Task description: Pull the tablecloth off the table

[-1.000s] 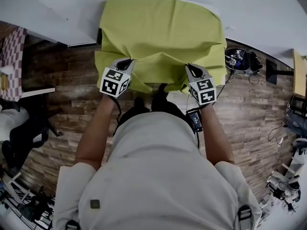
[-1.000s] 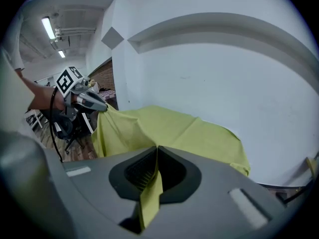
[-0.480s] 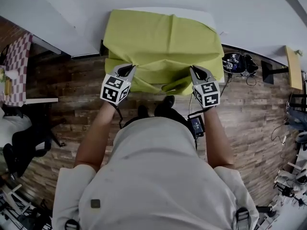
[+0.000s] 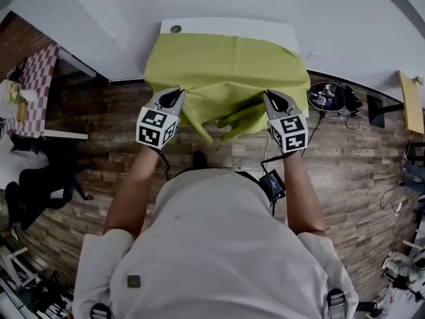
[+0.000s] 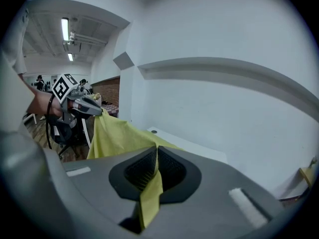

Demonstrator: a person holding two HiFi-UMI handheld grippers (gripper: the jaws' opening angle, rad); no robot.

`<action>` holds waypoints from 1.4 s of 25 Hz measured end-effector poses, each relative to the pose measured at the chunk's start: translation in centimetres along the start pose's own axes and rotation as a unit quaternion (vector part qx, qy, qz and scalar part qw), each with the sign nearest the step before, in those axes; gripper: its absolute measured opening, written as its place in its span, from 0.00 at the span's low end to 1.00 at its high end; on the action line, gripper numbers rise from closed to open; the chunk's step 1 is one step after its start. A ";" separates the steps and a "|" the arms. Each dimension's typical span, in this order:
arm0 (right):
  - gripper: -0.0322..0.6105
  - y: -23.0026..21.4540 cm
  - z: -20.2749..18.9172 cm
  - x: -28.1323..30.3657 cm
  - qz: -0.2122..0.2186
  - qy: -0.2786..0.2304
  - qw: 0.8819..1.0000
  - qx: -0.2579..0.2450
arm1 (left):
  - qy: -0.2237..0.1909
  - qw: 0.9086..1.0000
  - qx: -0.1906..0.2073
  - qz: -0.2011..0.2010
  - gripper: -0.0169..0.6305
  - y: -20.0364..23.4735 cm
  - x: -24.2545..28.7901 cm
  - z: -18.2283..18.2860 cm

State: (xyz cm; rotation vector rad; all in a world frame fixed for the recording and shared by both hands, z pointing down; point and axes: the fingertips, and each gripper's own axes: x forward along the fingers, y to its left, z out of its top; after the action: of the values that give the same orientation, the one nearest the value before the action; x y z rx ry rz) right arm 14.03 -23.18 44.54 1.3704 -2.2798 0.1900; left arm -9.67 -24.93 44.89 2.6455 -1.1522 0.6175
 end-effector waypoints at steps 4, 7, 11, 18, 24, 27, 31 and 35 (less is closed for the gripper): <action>0.07 -0.4 -1.4 -3.6 0.027 -0.009 1.000 -0.002 | -0.017 1.000 -0.004 0.025 0.03 -4.0 -1.2 0.8; 0.07 -0.7 -2.7 -6.3 0.046 -0.013 0.999 -0.008 | -0.029 0.999 -0.009 0.044 0.03 -7.1 -2.2 1.0; 0.07 -0.8 -4.2 -10.0 0.066 -0.024 0.997 -0.013 | -0.038 0.997 -0.011 0.065 0.03 -11.3 -3.9 0.7; 0.07 1.4 -6.3 -15.8 0.101 -0.031 0.994 -0.035 | -0.050 0.994 -0.011 0.098 0.03 -16.8 -9.1 -0.1; 0.08 3.0 -5.1 -19.3 0.111 -0.057 0.991 -0.043 | -0.069 0.991 -0.008 0.116 0.03 -18.5 -13.1 0.4; 0.08 4.4 -4.2 -20.9 0.108 -0.073 0.990 -0.047 | -0.085 0.989 -0.006 0.117 0.03 -18.9 -14.6 0.7; 0.08 6.5 -3.3 -22.7 0.103 -0.090 0.989 -0.047 | -0.095 0.989 -0.003 0.113 0.03 -18.8 -16.6 0.7; 0.08 8.3 -2.3 -24.3 0.092 -0.100 0.990 -0.042 | -0.103 0.989 0.006 0.105 0.03 -18.9 -19.1 0.8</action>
State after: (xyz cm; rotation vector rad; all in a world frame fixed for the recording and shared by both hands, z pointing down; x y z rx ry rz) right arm 17.10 1.11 36.35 1.1830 -2.5512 0.0143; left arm -7.22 0.09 35.50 2.6678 -1.5036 0.3908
